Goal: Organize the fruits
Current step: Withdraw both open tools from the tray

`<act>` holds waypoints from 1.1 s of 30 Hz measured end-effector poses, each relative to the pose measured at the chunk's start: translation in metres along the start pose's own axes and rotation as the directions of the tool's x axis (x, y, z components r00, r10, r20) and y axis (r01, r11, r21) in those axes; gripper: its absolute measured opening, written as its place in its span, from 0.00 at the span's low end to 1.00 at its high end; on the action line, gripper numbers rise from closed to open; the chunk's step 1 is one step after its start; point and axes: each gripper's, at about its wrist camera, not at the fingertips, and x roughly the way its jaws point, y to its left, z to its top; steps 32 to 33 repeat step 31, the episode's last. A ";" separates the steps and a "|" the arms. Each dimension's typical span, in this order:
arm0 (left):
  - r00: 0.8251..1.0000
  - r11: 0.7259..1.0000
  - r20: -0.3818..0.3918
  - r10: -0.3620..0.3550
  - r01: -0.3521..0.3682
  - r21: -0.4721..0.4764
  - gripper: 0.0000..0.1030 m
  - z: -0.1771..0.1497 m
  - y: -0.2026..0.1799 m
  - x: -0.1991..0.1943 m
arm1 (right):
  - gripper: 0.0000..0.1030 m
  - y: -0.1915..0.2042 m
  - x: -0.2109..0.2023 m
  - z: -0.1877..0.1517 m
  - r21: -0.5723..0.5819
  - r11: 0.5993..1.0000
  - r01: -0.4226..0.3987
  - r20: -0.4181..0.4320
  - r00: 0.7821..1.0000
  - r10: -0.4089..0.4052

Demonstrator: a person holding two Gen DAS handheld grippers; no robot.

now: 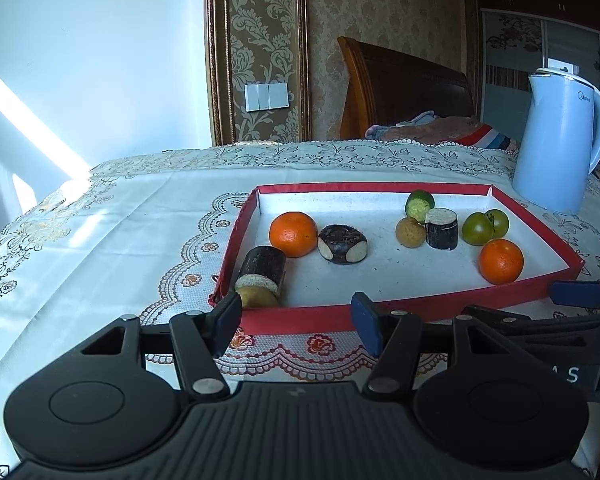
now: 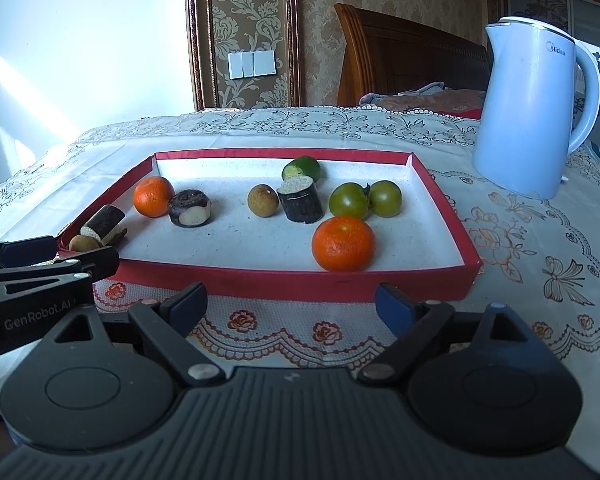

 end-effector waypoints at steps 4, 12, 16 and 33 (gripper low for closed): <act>1.000 1.000 -0.006 -0.004 0.004 0.006 0.58 0.000 -0.001 0.001 | 0.89 0.000 0.000 0.000 -0.001 1.000 0.000 -0.001 1.000 0.000; 1.000 1.000 -0.008 -0.015 0.015 -0.004 0.63 0.000 0.000 0.001 | 0.89 0.000 0.000 0.000 0.004 1.000 0.002 0.000 1.000 -0.002; 1.000 1.000 -0.010 -0.016 0.016 -0.006 0.63 0.000 0.000 0.001 | 0.89 0.000 0.000 0.000 0.004 1.000 0.002 0.000 1.000 -0.002; 0.997 0.996 -0.013 -0.075 0.075 -0.057 0.63 0.001 0.013 0.000 | 0.90 -0.001 -0.001 0.000 0.004 1.000 0.005 0.002 1.000 -0.005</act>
